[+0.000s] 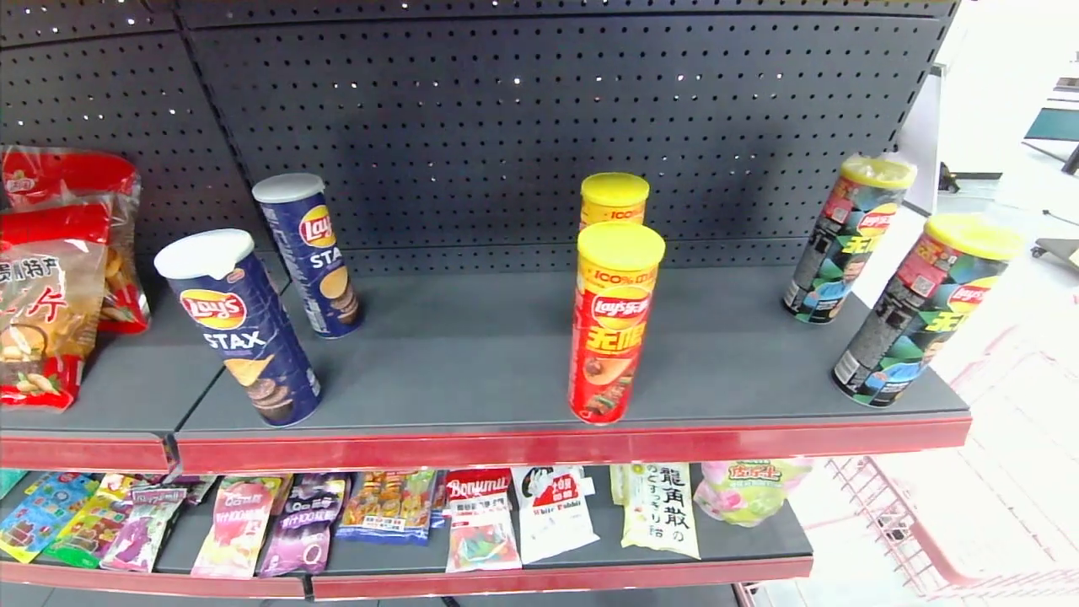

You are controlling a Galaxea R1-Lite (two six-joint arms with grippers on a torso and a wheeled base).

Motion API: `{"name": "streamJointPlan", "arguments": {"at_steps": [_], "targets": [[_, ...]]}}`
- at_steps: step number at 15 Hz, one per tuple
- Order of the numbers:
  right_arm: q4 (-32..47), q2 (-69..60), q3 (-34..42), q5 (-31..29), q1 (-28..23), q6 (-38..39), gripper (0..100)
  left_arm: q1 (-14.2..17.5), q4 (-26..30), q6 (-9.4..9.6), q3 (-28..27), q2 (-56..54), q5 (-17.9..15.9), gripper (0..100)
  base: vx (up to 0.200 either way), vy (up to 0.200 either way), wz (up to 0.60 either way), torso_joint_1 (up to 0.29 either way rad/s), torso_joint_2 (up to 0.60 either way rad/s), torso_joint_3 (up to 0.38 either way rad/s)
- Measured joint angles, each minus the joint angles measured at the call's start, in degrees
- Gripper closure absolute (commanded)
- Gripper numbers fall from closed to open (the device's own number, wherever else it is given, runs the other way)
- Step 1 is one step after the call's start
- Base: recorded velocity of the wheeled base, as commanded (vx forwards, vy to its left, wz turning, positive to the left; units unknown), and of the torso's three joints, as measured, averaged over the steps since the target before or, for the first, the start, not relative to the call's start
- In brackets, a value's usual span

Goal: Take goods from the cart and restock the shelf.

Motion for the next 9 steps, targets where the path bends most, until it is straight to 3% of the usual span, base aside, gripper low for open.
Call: {"name": "streamJointPlan", "arguments": {"at_steps": [4, 9], "targets": [[0.00, 0.00, 0.00, 0.16, 0.00, 0.00, 0, 0.00, 0.00, 0.00, 0.00, 0.00, -0.06, 0, 0.000, -0.200, 0.00, 0.002, 0.00, 0.004], [-0.13, 0.00, 0.00, 0.20, -0.11, 0.06, 0, -0.10, 0.02, -0.06, 0.00, 0.00, -0.11, 0, 0.000, 0.000, 0.00, 0.000, 0.00, 0.000]]}}
